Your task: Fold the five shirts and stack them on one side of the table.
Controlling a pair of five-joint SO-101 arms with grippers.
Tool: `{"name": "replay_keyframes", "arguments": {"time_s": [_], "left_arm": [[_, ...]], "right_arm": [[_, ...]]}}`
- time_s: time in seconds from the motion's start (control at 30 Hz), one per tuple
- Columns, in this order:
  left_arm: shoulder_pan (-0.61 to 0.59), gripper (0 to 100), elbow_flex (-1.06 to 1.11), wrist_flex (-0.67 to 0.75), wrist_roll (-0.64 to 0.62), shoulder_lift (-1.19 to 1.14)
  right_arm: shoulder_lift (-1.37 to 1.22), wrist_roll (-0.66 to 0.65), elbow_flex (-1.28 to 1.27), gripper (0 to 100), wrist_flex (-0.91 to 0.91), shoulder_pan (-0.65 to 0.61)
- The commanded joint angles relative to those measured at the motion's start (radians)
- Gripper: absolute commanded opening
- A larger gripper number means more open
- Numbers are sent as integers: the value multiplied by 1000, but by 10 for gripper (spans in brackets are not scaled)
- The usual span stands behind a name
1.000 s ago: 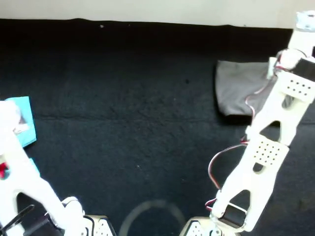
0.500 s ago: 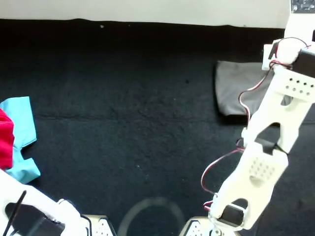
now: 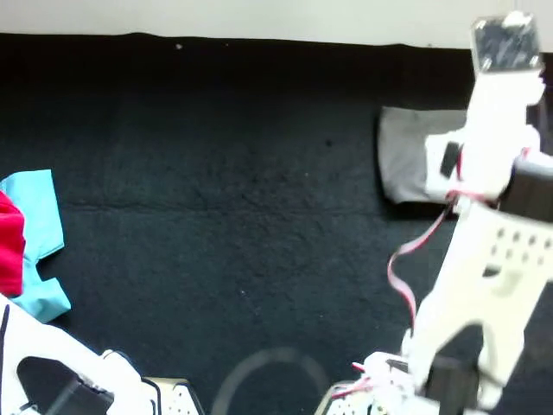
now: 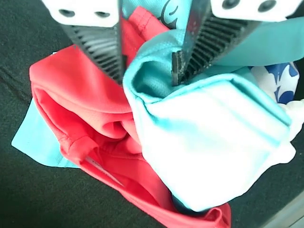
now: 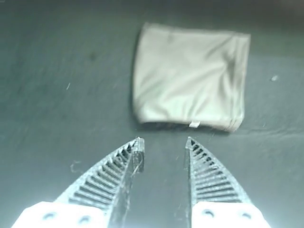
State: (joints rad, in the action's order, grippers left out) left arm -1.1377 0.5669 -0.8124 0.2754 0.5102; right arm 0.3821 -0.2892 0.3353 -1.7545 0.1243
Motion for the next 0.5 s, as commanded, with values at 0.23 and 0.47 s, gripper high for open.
{"name": "replay_keyframes", "arguments": {"time_s": [0.23,0.47], "left_arm": [[94,9,-45,14,2,76],[401,9,-113,-169,0,320]], "right_arm": [[317,12,-776,145,239,27],[475,12,-1196,145,495,74]]}}
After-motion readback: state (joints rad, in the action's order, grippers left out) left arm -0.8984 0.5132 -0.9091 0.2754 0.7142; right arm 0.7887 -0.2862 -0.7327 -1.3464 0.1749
